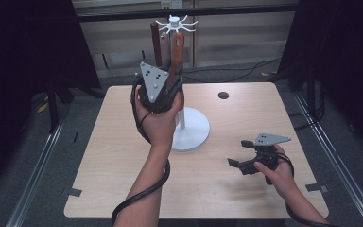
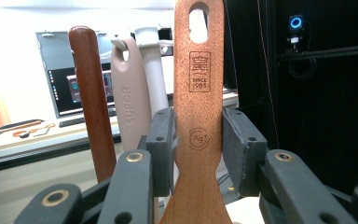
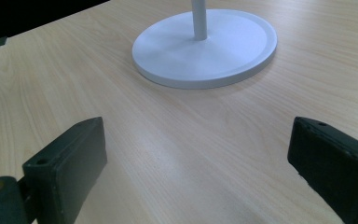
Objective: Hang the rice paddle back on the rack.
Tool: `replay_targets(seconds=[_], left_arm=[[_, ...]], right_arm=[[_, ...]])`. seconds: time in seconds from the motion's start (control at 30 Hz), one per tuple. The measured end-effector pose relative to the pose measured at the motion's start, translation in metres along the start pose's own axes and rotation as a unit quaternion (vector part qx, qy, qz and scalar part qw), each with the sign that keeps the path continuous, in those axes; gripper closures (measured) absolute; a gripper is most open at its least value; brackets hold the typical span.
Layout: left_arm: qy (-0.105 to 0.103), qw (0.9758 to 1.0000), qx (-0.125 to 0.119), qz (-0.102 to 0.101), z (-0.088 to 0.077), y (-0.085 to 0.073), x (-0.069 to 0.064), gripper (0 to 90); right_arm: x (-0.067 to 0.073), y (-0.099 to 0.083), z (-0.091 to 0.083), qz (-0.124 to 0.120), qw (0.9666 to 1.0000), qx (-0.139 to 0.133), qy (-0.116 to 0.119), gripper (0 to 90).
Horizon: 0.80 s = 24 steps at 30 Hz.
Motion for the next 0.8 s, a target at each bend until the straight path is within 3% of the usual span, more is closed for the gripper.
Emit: replay_targets(seconds=[0.13, 0.3, 0.4, 0.47, 0.8], left_arm=[[0.006, 0.9999, 0.005, 0.007, 0.004, 0.001, 0.001, 66.0], [0.011, 0.9999, 0.002, 0.000, 0.009, 0.002, 0.001, 65.9], [0.018, 0.9997, 0.007, 0.012, 0.012, 0.002, 0.001, 65.9], [0.019, 0.9998, 0.005, 0.001, 0.014, 0.002, 0.001, 65.9], [0.032, 0.9993, 0.020, 0.002, 0.021, -0.007, 0.004, 65.8]], right_arm=[[0.000, 0.001, 0.000, 0.002, 1.0000, -0.003, 0.001, 4.5], [0.000, 0.001, -0.002, 0.006, 1.0000, -0.005, 0.005, 4.5], [0.000, 0.001, -0.001, 0.007, 1.0000, -0.005, 0.004, 4.8], [0.000, 0.001, -0.001, 0.007, 0.9999, -0.006, 0.005, 4.8], [0.000, 0.002, -0.002, 0.006, 0.9999, -0.006, 0.006, 4.8]])
Point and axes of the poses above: each handheld gripper's, and its own axes: z roughly forward along the jaws, y roughly out of its top, x roughly to its left, the point moved 7 cm from there along z, roughly forward along the jaws, and after that the axes turned 6 degrees about x, right-handed, at the moved point
